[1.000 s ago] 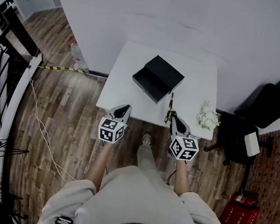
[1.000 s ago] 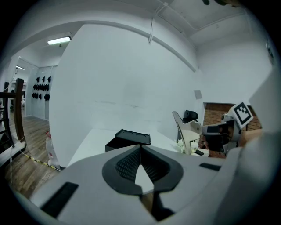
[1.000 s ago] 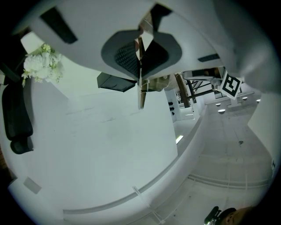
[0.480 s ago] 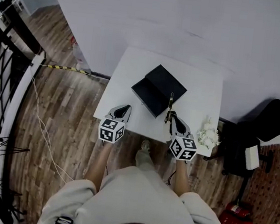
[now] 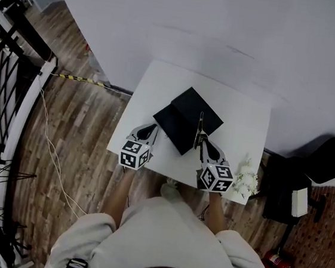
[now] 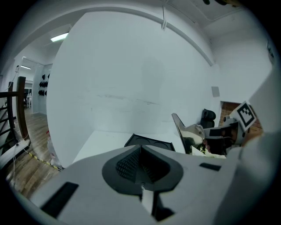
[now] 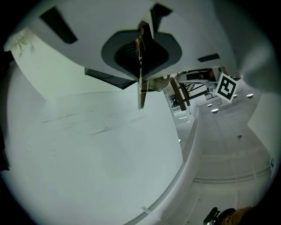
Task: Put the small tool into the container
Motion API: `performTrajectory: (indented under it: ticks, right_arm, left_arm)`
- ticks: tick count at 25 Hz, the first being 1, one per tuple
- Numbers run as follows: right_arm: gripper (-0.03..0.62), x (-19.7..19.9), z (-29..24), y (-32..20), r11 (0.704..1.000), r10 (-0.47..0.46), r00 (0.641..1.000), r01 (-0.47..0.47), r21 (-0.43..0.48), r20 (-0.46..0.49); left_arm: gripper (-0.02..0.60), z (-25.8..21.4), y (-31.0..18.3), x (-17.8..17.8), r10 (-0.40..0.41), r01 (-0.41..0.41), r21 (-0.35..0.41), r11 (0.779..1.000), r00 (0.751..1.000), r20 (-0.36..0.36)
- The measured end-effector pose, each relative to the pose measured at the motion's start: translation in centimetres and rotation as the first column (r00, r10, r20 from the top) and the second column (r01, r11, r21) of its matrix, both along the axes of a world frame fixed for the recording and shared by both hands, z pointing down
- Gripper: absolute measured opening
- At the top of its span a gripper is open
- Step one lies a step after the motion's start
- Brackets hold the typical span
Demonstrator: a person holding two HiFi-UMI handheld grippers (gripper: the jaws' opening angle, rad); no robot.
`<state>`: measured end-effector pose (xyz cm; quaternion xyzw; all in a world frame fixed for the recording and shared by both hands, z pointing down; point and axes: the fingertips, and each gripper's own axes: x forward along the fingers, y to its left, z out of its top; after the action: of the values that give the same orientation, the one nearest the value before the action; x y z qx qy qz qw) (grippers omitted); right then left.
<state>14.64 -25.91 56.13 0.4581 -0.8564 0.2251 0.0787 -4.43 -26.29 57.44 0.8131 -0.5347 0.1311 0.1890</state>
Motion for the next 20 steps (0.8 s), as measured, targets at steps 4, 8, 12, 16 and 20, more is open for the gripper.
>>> performTrajectory:
  ticks: [4, 8, 12, 16, 20]
  right_arm:
    - [0.003, -0.4, 0.5, -2.3, 0.999, -0.031, 1.0, 0.031, -0.012, 0.004]
    - [0.003, -0.8, 1.0, -3.8, 0.998, -0.05, 0.999, 0.05, -0.026, 0.013]
    - [0.003, -1.1, 1.6, -4.8, 0.997, -0.061, 0.998, 0.062, -0.039, 0.025]
    - [0.003, -1.7, 2.2, -5.1, 0.996, -0.074, 0.997, 0.075, -0.051, 0.029]
    - [0.003, -2.5, 2.8, -5.1, 0.995, -0.08, 0.996, 0.082, -0.061, 0.032]
  left_arm:
    - [0.012, 0.0, -2.3, -0.1, -0.021, 0.021, -0.002, 1.0, 1.0, 0.004]
    - [0.012, 0.2, -3.7, -0.4, -0.037, 0.037, -0.007, 0.999, 0.999, 0.014]
    - [0.012, 0.5, -4.5, -0.5, -0.046, 0.046, -0.015, 0.999, 0.999, 0.019]
    - [0.012, 0.9, -4.5, -1.1, -0.051, 0.051, -0.029, 0.998, 0.998, 0.031]
    - [0.012, 1.3, -4.6, -1.9, -0.056, 0.057, -0.036, 0.998, 0.998, 0.035]
